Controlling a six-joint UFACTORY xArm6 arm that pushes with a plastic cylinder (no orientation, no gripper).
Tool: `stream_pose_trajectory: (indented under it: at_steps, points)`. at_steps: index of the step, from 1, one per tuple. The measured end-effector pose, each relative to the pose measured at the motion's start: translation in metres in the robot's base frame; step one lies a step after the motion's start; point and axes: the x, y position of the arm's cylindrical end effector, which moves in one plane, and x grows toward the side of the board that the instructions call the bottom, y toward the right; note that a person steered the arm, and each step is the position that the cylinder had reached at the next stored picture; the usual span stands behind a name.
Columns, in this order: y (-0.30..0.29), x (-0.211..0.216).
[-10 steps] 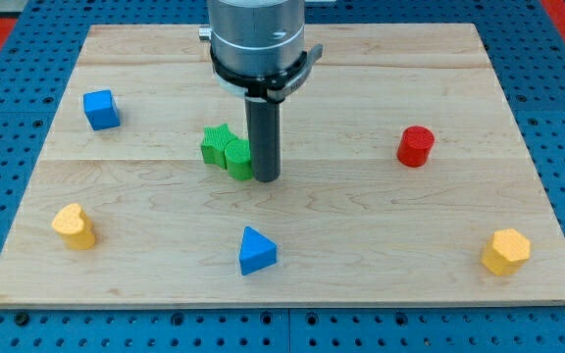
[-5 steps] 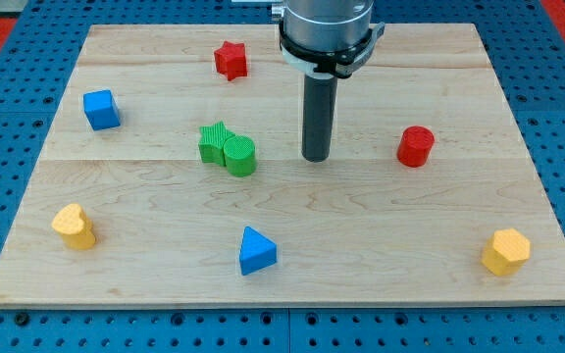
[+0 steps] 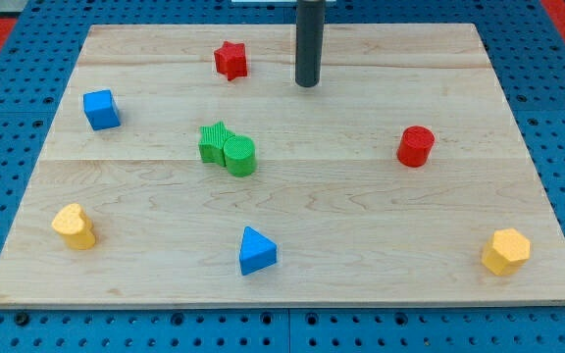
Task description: Slide the red star towards the top center
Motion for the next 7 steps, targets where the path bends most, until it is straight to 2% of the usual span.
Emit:
stream_pose_trajectory:
  at_steps: [1, 2, 3, 4, 6, 7]
  points:
    - [-0.026, -0.066]
    - [-0.081, -0.093]
    - [-0.106, -0.05]
    - [-0.096, -0.018]
    - [-0.043, 0.015]
    - [-0.072, 0.026]
